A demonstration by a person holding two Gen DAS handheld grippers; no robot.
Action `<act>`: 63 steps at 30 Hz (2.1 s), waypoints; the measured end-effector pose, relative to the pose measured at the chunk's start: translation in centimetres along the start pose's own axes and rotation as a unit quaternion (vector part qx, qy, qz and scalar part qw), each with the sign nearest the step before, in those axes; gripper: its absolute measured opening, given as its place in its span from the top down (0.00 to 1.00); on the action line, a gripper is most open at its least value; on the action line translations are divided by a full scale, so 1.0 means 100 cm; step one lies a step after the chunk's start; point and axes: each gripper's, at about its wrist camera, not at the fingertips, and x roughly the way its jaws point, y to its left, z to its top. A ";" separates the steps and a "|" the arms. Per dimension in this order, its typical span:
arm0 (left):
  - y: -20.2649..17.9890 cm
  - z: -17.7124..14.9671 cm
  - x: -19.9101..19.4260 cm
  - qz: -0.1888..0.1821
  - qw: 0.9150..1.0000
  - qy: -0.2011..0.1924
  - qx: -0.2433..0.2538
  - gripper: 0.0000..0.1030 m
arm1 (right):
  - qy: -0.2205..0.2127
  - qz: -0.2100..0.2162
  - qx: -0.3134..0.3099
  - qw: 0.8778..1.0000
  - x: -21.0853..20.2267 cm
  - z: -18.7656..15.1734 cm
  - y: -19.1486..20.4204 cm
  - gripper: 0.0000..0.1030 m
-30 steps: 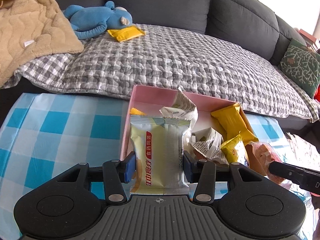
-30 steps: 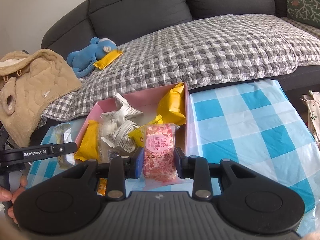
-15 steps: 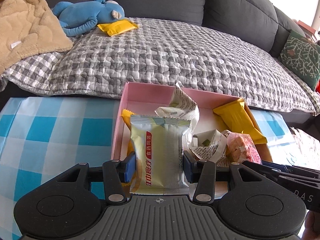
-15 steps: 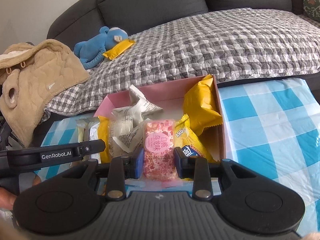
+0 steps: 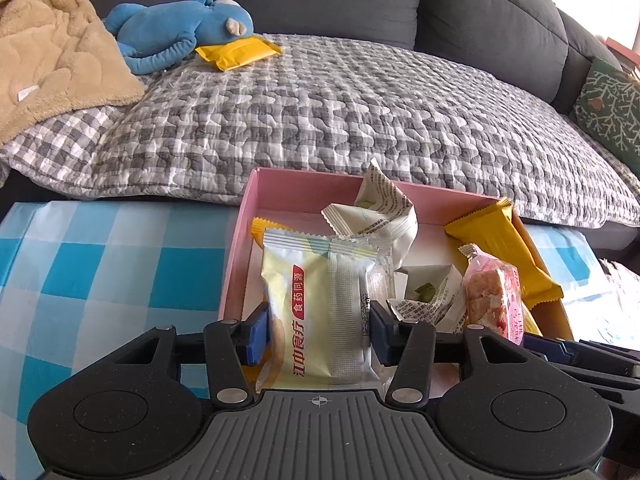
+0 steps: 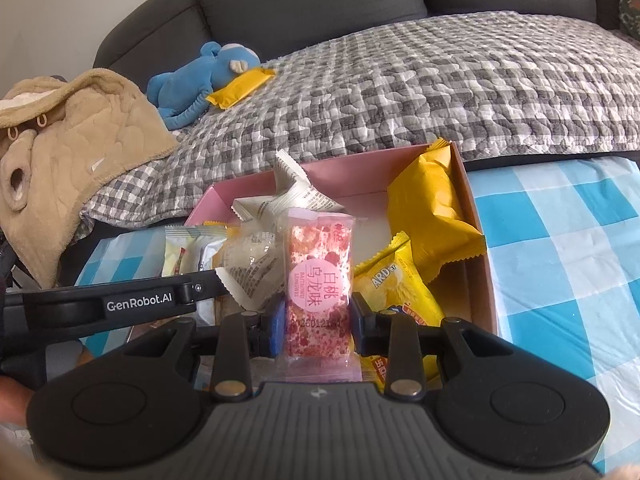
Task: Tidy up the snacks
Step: 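Open both tools to release the snacks in the box and withdraw, then grasp a red candy wrapper with the left tool while the right tool grasps another red candy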
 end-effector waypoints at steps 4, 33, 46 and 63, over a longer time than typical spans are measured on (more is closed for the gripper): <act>-0.001 0.002 -0.006 0.001 1.000 -0.004 0.004 0.51 | -0.001 -0.001 -0.002 1.000 -0.003 -0.001 0.005 0.64; 0.062 -0.060 -0.133 0.003 1.000 0.003 -0.030 0.17 | -0.150 -0.089 -0.056 0.983 -0.119 -0.006 0.024 0.00; 0.077 -0.102 -0.154 0.022 0.998 0.039 0.037 0.14 | -0.137 -0.185 -0.070 0.971 -0.147 -0.041 0.005 0.00; 0.066 -0.133 -0.155 0.014 0.992 0.078 0.100 0.14 | 0.060 -0.185 -0.022 0.981 -0.133 -0.086 -0.003 0.08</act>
